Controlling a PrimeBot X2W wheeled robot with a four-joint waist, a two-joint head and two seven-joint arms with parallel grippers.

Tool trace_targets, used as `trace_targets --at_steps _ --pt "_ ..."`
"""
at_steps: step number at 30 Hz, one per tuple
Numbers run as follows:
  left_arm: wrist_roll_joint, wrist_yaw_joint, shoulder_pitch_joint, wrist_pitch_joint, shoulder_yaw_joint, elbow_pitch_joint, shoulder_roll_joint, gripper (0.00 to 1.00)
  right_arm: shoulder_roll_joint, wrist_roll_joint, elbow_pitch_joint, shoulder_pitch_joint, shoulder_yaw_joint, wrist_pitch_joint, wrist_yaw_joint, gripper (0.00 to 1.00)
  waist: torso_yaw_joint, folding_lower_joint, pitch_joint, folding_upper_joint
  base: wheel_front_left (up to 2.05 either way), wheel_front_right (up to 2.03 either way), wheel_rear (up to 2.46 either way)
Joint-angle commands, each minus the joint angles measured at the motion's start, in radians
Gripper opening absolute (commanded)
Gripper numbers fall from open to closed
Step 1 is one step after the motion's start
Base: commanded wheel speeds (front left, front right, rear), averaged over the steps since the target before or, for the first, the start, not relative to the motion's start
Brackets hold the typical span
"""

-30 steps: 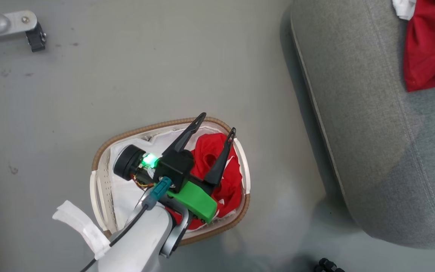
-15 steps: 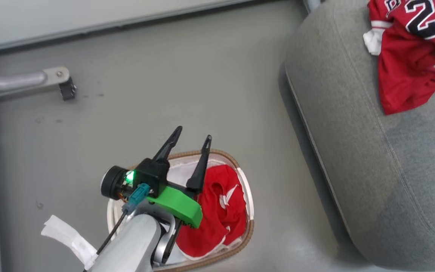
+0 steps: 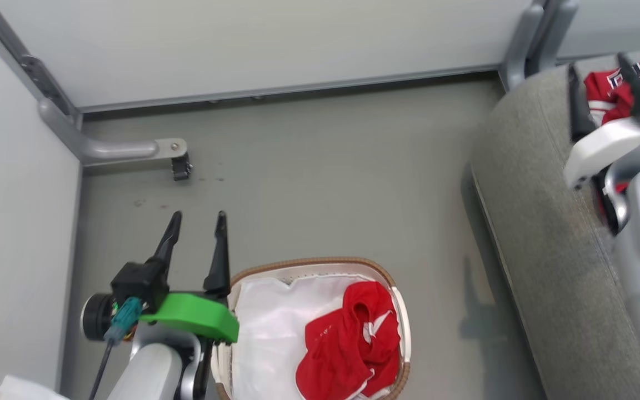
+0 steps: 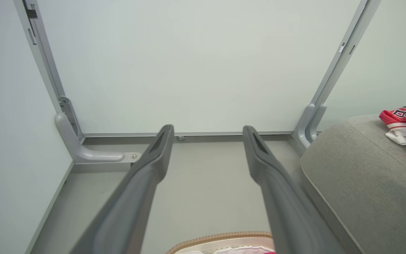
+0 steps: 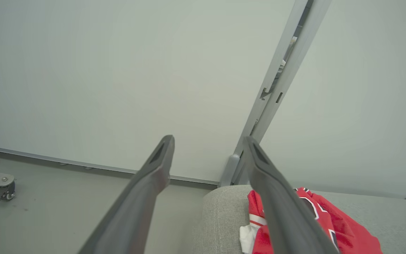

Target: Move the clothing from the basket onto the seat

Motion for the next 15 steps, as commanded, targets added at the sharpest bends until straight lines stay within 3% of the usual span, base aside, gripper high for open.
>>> trace_targets --at_steps 1,9,15 --pt "0.007 0.005 0.033 0.0 0.022 -0.008 0.003 1.0 0.013 -0.007 -0.034 0.053 0.006 -0.005 -0.001 1.0 0.048 0.0001 -0.053 0.0 0.0 0.0 0.0" --pt "0.038 -0.017 0.139 -0.001 0.098 -0.013 -0.02 1.0 0.129 0.027 -0.174 0.297 0.019 -0.005 -0.001 1.0 0.07 0.0001 -0.124 0.0 0.0 0.0 0.0" --pt "0.047 -0.031 0.208 -0.001 0.133 -0.012 -0.038 1.0 0.176 0.048 -0.223 0.447 -0.012 -0.005 -0.001 1.0 0.068 0.0001 -0.156 0.0 0.0 0.0 0.0"
